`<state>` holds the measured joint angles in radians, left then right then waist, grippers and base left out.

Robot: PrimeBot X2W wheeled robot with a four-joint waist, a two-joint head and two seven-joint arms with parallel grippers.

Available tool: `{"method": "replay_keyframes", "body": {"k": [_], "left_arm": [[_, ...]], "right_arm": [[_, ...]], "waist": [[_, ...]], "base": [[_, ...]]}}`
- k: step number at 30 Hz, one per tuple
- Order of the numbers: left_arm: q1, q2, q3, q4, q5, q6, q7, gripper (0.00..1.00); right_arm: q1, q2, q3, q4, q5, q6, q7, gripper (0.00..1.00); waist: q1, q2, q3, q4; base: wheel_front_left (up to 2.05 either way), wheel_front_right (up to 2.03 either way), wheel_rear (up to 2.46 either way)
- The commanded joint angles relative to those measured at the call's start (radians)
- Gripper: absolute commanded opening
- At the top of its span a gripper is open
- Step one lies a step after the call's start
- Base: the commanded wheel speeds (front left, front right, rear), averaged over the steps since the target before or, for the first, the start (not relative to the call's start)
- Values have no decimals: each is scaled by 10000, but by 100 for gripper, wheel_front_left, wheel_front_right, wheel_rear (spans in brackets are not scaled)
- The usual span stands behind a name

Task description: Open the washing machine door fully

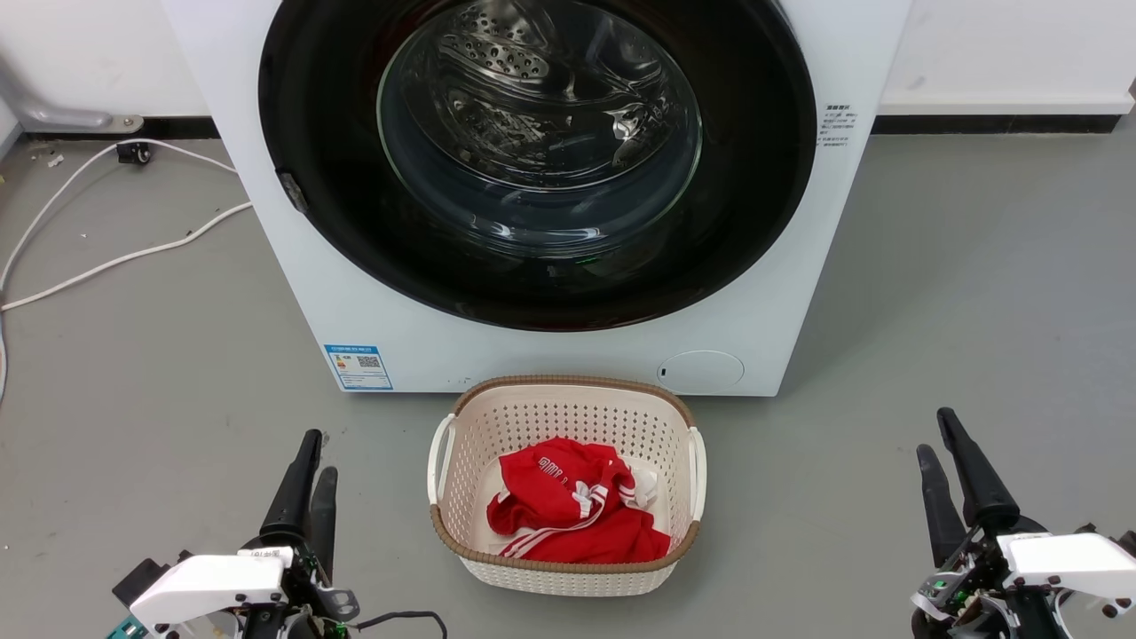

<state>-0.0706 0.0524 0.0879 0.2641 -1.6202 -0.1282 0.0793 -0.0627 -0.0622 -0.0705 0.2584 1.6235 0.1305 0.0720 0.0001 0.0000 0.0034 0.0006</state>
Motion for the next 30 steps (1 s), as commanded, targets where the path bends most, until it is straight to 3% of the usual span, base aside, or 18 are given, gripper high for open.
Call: {"method": "replay_keyframes", "body": {"k": [1, 9, 30], "left_arm": [[-187, 45, -58, -272, 126, -10, -121, 100], [-174, 40, -25, -810, 1125, -12, -496, 100], [-147, 26, -286, -2176, 5419, -19, -1323, 100]], "right_arm": [[-180, -24, 78, -297, -177, 0, -108, 100], [-121, -9, 200, -714, -1282, 0, -474, 100], [101, 27, 593, -2129, -6741, 1, -1285, 100]], "waist": [[-1, 0, 1, 6], [-1, 0, 2, 48], [-1, 0, 24, 60]], "base": [[0, 0, 0], [0, 0, 0], [0, 0, 0]]}}
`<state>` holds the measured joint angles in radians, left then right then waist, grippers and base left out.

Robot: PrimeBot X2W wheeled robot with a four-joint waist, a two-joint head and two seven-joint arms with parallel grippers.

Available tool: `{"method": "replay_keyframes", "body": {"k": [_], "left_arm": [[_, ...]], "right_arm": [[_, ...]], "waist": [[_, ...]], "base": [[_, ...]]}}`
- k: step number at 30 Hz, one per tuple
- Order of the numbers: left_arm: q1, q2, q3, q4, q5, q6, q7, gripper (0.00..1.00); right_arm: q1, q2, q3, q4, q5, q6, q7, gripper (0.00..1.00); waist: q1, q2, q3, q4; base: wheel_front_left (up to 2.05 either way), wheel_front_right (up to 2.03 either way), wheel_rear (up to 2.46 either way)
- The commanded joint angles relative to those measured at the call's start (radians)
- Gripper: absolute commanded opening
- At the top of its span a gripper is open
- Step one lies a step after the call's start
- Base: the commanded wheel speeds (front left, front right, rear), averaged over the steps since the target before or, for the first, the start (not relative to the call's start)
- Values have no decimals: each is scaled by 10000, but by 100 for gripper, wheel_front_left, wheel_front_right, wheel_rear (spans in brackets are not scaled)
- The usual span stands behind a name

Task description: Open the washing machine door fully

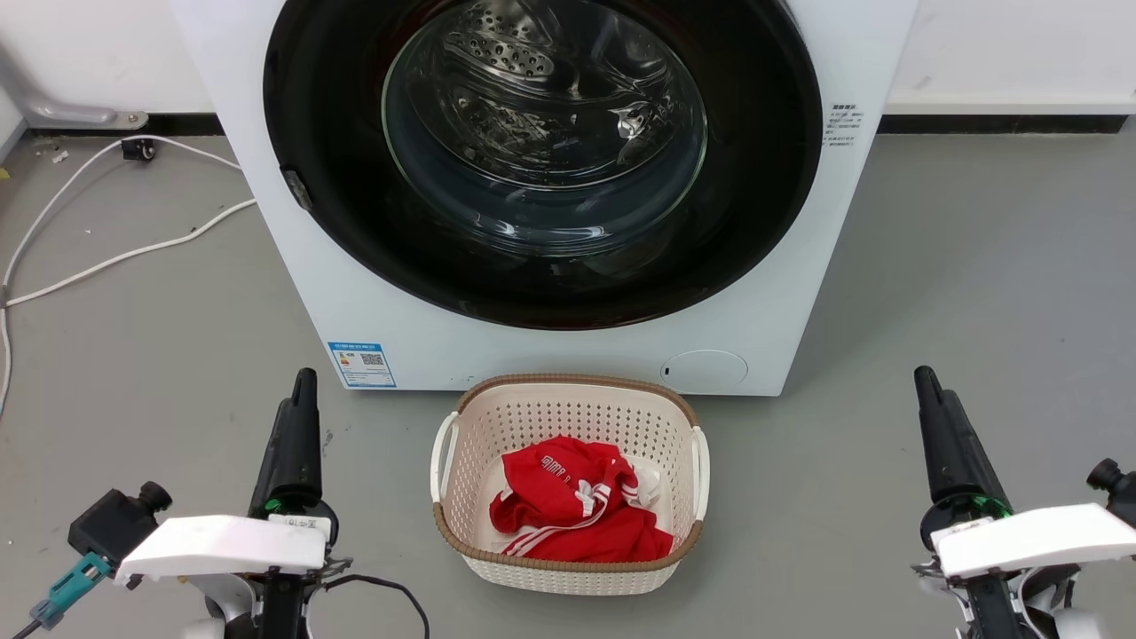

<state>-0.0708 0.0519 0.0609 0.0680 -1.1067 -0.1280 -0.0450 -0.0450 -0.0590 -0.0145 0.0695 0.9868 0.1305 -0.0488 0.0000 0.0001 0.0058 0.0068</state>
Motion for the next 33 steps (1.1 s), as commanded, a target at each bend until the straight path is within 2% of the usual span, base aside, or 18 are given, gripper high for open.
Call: {"method": "replay_keyframes", "body": {"k": [1, 5, 18, 33], "left_arm": [[-149, 31, -11, -237, 518, -21, -116, 100], [-165, 28, -40, -320, 1301, -22, -251, 100], [-50, 46, -242, -97, 4035, 22, -662, 100], [16, 223, -475, 246, 6212, 261, -1077, 100]], "right_arm": [[-45, -4, 52, -257, -628, 1, -111, 100], [57, 3, 127, -288, -1522, 1, -252, 100], [250, 23, 205, -254, -3383, 2, -337, 100], [531, 43, 221, -289, -5088, 1, -190, 100]], "waist": [[0, -1, 1, -4], [0, -1, -3, -15], [0, -1, -41, -82], [0, -1, -83, -119]], "base": [[0, 0, 0], [0, 0, 0], [0, 0, 0], [0, 0, 0]]}}
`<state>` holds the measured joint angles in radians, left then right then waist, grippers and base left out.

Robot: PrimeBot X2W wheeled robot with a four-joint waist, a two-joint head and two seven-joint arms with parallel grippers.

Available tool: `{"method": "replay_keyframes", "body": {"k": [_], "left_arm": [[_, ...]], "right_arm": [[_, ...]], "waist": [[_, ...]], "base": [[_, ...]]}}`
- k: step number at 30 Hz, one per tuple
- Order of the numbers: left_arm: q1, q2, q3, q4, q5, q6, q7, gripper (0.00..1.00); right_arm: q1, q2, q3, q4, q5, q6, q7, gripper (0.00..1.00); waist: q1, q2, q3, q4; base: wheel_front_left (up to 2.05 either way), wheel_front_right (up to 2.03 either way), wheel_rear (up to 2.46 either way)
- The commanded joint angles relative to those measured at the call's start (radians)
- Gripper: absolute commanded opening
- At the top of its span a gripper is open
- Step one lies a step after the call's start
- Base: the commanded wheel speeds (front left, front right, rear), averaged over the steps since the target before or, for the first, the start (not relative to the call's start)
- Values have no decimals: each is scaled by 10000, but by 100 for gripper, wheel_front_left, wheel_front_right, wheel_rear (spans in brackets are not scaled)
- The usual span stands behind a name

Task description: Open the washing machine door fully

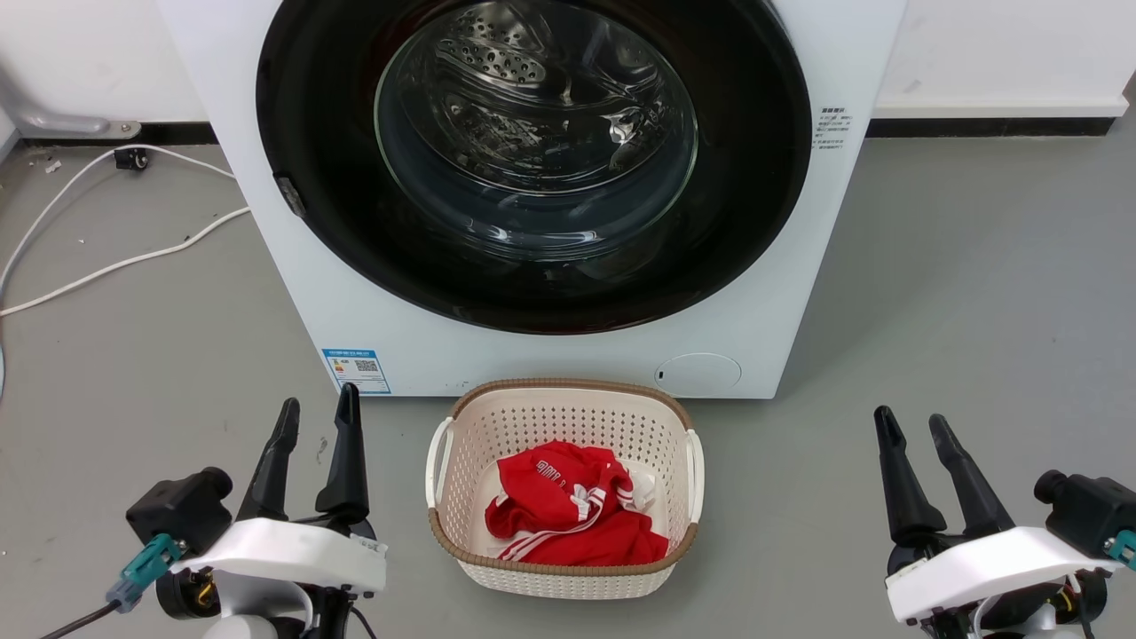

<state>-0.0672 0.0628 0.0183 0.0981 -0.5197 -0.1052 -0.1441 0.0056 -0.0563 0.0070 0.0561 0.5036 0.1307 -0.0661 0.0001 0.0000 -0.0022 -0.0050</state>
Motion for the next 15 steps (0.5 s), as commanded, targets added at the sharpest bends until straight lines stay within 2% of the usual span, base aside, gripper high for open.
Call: {"method": "replay_keyframes", "body": {"k": [1, 15], "left_arm": [[-15, 130, -81, -25, 480, 60, -115, 100], [-25, 231, -324, 48, 1908, 473, -420, 100]], "right_arm": [[41, 18, 11, -139, -345, -1, -12, 100], [76, 34, 102, -66, -1627, 0, -150, 100]], "waist": [[-1, 0, -2, -4], [-1, 0, 36, -14]], "base": [[0, 0, 0], [0, 0, 0]]}}
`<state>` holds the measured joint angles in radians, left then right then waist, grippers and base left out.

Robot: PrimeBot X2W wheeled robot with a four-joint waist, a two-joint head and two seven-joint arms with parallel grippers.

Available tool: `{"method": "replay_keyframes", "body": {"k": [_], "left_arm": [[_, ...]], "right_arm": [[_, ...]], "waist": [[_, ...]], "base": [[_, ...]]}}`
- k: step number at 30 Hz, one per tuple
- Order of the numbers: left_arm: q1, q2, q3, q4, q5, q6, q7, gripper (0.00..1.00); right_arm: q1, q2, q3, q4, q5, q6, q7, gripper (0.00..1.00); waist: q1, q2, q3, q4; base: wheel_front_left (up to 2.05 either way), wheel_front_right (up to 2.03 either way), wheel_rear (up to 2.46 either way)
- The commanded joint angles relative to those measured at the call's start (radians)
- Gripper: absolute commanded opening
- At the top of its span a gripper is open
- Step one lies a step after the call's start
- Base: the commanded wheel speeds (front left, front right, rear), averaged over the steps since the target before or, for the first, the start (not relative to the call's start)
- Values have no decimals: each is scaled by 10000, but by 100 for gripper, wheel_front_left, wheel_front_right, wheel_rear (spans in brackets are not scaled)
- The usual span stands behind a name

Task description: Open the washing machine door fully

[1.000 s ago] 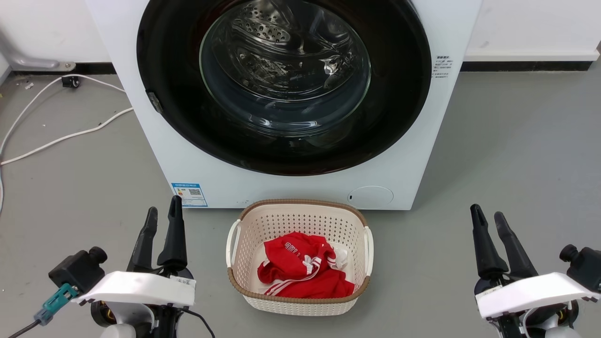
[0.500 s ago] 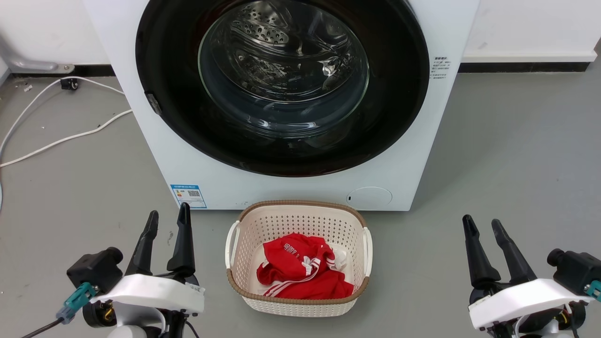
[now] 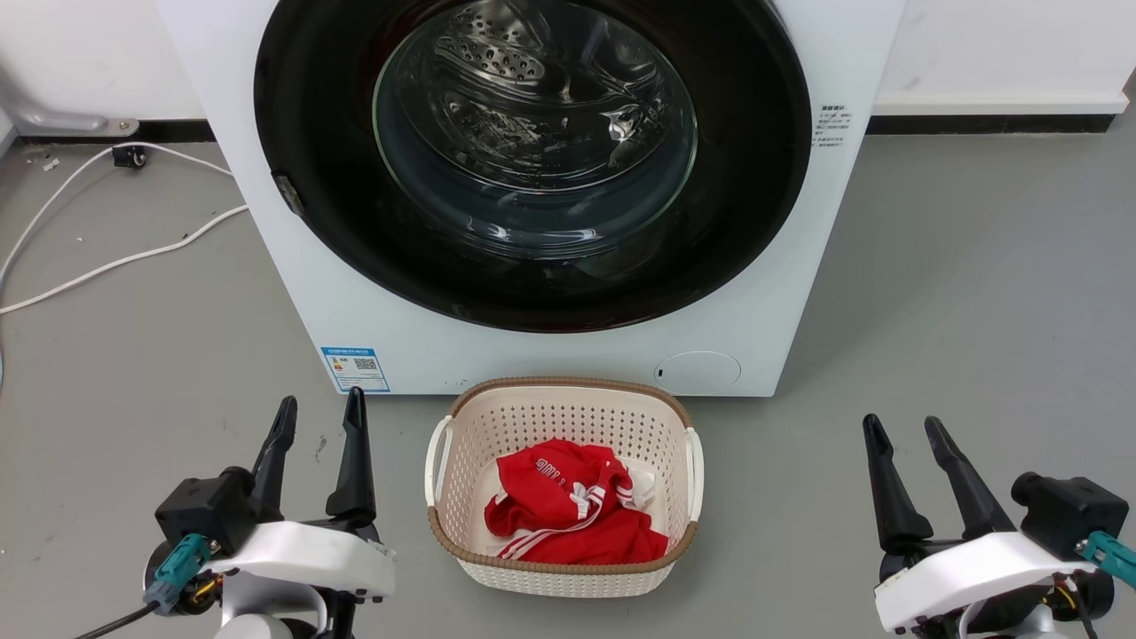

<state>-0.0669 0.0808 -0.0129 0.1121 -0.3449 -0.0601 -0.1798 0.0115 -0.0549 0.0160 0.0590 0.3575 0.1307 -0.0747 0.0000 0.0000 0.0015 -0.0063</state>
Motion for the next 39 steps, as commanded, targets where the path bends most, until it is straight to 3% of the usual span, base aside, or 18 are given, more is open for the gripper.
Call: {"method": "replay_keyframes", "body": {"k": [1, 19, 39], "left_arm": [[-9, 59, -16, -107, 254, 64, -87, 100], [118, 191, -262, -244, 1696, 353, -466, 100], [234, 165, -301, -356, 3028, 563, -833, 100]], "right_arm": [[27, 22, 5, -105, -260, 0, -75, 100], [76, 43, -84, -159, -1960, -1, -143, 100], [160, 63, -17, -49, -3087, -1, -255, 100]], "waist": [[0, 0, -3, -4], [0, 0, 10, -1], [0, 0, 49, -11]], "base": [[0, 0, 0], [0, 0, 0], [0, 0, 0]]}}
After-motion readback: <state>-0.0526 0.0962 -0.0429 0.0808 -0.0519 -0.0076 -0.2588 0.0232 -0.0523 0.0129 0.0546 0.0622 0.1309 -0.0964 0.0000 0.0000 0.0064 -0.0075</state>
